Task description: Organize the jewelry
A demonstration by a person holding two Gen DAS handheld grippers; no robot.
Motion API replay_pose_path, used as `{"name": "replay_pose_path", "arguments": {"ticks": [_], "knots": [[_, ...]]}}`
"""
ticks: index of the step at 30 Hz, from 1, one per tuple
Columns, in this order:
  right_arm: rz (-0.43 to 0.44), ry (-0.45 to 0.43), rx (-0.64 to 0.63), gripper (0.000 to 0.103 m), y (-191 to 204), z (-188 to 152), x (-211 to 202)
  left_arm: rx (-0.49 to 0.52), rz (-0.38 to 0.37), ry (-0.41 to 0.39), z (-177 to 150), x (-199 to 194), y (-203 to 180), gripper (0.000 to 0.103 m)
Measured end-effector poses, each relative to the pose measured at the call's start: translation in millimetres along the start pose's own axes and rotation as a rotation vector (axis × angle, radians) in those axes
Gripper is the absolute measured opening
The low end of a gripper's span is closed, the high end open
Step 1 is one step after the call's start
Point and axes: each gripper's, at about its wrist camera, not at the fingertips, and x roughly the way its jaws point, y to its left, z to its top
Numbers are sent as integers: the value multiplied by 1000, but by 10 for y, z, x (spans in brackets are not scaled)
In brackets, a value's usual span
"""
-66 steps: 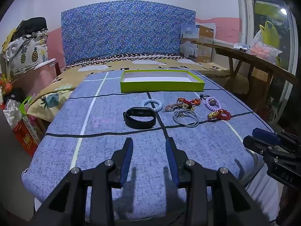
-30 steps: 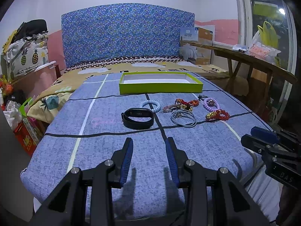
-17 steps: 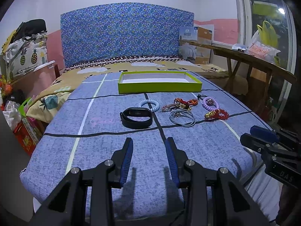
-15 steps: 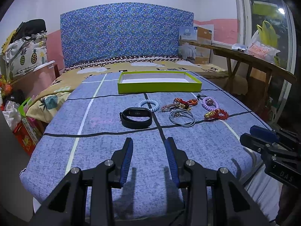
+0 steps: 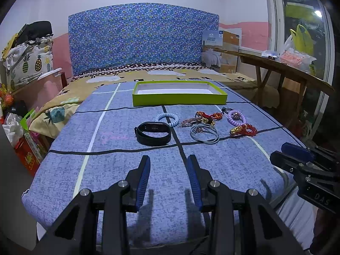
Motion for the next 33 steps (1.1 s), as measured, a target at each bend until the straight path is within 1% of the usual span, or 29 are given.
{"name": "replay_pose_path", "arguments": {"ticks": [16,28,33], "knots": [[1,-1,2,40,-10,4,2,-4,-9,2,10,-7,-41,38],[2,4,5,40,-39,8,22,-14,-42,18,19,23,-23,38],[3,11,11,40,-93,29,66,-13,-37,21,18,44,-5,38]]}}
